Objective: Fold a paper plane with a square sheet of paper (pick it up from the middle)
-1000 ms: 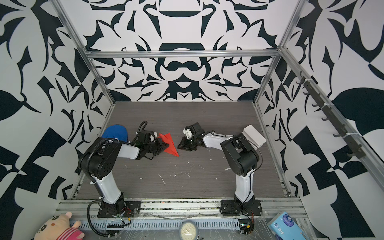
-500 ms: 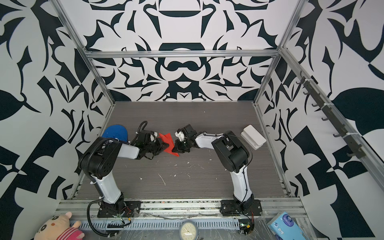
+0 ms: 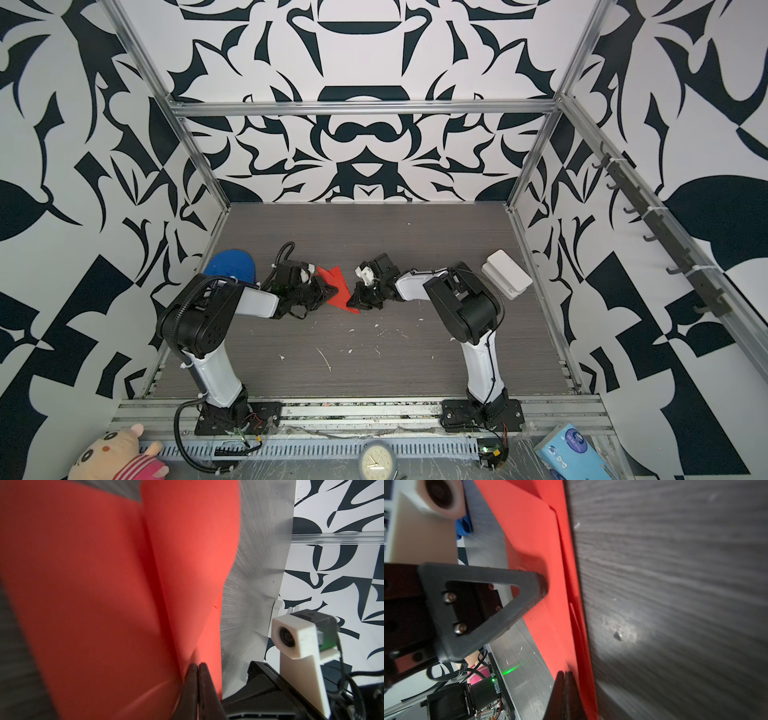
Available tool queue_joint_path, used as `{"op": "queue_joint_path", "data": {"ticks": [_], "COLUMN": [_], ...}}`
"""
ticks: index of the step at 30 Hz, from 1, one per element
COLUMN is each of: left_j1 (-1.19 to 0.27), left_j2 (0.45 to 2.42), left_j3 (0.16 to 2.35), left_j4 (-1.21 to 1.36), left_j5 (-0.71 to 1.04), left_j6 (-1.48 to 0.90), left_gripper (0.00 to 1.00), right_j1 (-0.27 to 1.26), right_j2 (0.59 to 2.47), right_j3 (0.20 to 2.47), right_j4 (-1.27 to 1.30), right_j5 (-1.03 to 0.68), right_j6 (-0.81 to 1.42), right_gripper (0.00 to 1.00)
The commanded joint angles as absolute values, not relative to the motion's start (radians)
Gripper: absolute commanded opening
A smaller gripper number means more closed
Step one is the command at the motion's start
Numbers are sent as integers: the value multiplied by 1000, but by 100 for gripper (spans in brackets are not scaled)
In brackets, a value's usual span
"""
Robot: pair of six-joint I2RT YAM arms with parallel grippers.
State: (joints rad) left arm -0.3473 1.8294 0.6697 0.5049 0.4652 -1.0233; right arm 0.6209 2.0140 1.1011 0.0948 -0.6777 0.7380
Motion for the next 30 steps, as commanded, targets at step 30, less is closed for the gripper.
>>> {"op": "queue_joint_path", "data": {"ticks": [30], "left_j1": [-349], "left_j2": [1890], "left_j3": [645], "left_j4": [402], "left_j5": [401], "left_j6": [-1014], "left_gripper": [6], "right_j1": [601], "right_j2": [1929], "right_j3": [998], "right_j4": [167], "right_j5": [-743], "right_j6": [743], "right_gripper": [4]}}
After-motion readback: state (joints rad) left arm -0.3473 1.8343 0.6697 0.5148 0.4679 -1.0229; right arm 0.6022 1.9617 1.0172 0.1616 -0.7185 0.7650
